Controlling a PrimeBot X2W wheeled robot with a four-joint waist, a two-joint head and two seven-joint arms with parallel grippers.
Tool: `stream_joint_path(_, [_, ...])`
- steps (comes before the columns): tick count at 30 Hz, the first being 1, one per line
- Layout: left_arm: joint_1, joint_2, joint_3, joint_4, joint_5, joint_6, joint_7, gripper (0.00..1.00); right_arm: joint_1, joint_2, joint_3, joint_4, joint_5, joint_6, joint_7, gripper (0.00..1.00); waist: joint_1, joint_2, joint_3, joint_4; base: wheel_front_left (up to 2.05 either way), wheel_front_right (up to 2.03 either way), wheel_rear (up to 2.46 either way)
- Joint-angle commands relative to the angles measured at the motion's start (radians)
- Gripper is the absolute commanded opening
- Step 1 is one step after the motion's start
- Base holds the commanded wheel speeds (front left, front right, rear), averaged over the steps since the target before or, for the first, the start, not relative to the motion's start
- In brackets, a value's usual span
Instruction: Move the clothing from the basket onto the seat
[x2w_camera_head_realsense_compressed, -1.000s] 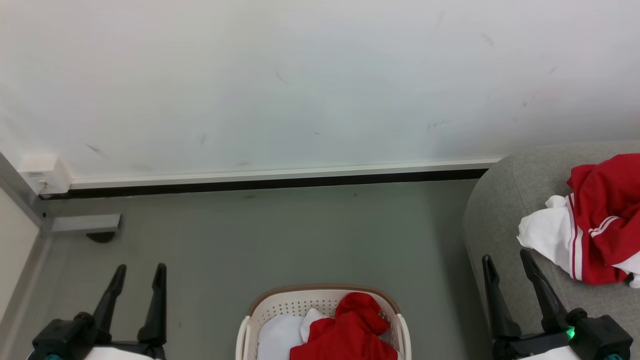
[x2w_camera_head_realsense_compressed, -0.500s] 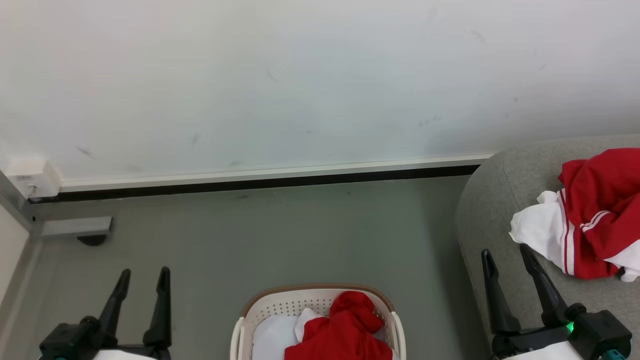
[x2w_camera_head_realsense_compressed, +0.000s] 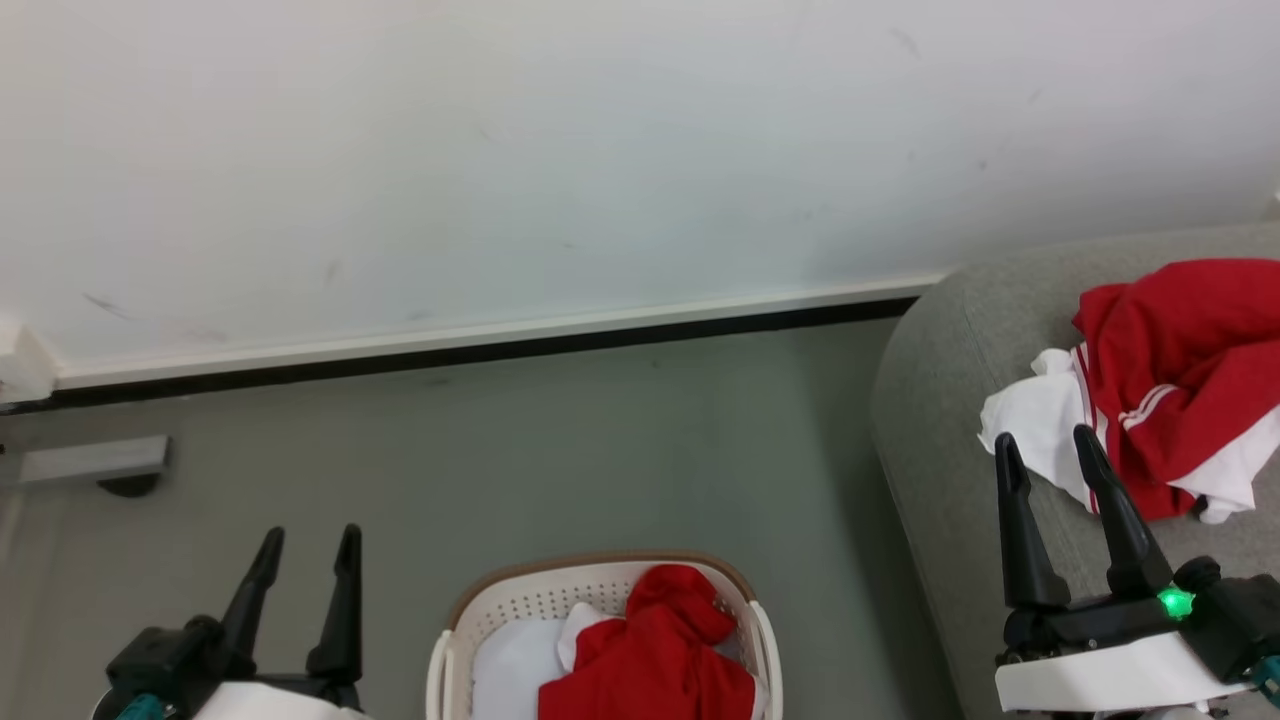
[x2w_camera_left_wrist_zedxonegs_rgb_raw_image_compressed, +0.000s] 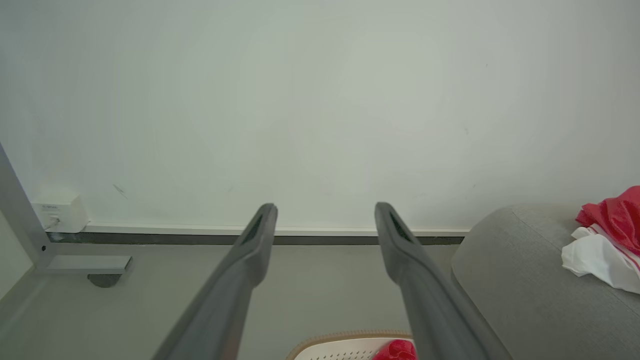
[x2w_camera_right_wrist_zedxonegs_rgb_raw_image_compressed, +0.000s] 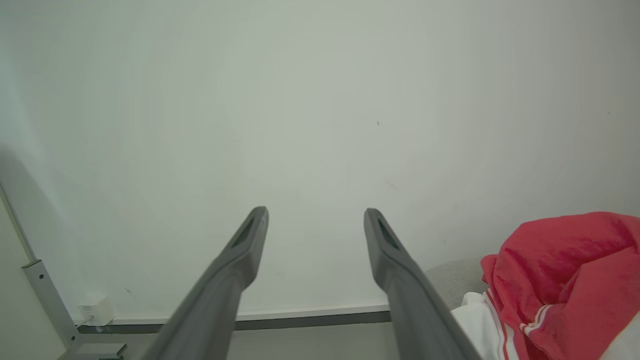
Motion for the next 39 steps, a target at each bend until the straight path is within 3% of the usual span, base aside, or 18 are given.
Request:
stream_joint_path(1, [-0.019,0.006,-0.008,0.007,0.014,-0.002,0.000,1.00,-0.019,-0.002,-0.006,-0.007,-0.014,-0.002,0.001,1.00,0.0000,0.0000,0.027,-0.022,0.00,0.00,0.00])
stream_joint_path(9, [-0.109,0.078,-0.133,0.073,-0.002,-0.008,0.022,1.00,-0.054,-0.002,-0.060,-0.066,-0.020,-0.002,0.001,1.00,0.0000,0.0000,0.142,-0.078,0.00,0.00,0.00])
stream_joint_path(23, [-0.265,0.277,-0.392,0.097,-0.092,-0.007,0.041,1.00,-0.019,-0.002,-0.133,-0.187,0.032,-0.002,0.001,1.00,0.0000,0.0000,0.353,-0.199,0.00,0.00,0.00])
stream_joint_path(39, [-0.405,0.462,-0.583,0.205,-0.130,-0.007,0.199,1.00,-0.040,-0.001,-0.096,-0.281,0.135,-0.002,0.001,1.00,0.0000,0.0000,0.581,-0.307,0.00,0.00,0.00])
